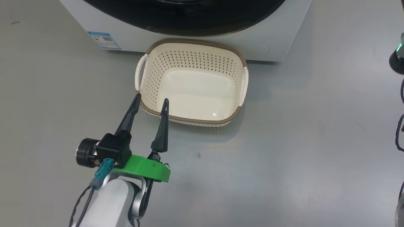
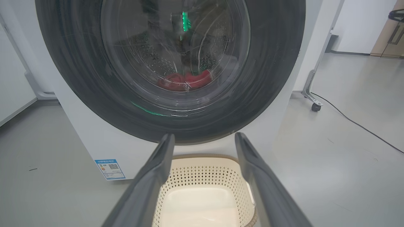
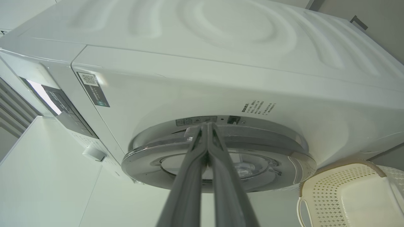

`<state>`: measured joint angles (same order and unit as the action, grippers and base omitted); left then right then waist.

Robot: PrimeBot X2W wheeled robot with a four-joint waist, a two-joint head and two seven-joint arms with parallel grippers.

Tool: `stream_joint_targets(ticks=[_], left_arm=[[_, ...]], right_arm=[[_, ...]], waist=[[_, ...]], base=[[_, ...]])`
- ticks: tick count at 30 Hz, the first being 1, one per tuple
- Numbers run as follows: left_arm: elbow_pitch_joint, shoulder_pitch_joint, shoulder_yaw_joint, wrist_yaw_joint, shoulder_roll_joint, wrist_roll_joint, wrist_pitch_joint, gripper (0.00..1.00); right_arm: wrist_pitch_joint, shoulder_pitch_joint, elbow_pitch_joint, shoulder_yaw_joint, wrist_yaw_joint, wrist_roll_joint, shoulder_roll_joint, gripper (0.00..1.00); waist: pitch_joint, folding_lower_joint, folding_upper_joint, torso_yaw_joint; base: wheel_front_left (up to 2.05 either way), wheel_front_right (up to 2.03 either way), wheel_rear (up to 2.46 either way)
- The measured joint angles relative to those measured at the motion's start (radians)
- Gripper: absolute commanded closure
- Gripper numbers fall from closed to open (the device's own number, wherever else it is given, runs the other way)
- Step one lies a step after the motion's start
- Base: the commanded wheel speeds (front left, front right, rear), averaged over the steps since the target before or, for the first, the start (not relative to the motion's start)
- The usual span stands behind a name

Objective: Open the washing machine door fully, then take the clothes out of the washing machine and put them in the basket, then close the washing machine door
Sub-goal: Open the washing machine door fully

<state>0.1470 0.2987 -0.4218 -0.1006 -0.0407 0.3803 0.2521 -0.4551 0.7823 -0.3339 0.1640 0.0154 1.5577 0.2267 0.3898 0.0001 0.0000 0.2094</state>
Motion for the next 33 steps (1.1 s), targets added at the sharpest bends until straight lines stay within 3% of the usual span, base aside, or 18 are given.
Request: stream_joint_targets(ticks=[8,19,33], left_arm=[[-0.028,0.034,-0.044,-0.006,0.002,0.021,0.0,0.0],[-0.045,0.057,-0.1,-0.01,0.003,0.046,0.0,0.0],[-0.078,0.074,-0.133,-0.018,0.006,0.078,0.0,0.0]], right_arm=[[-0.022,0.132,-0.029,-0.041,-0.052,-0.033,0.038,1.0],[-0.028,0.258,-0.095,-0.099,-0.089,-0.096,0.057,1.0],[-0.052,0.381,-0.146,-0.143,-0.106,-0.125,0.072,1.0]], waist=[[0.059,0.0,0.0,0.062],[0.113,0.0,0.0,0.143],[0.179,0.0,0.0,0.21]], base=[[0.0,0.0,0.0],[0.0,0.0,0.0],[0.0,0.0,0.0]])
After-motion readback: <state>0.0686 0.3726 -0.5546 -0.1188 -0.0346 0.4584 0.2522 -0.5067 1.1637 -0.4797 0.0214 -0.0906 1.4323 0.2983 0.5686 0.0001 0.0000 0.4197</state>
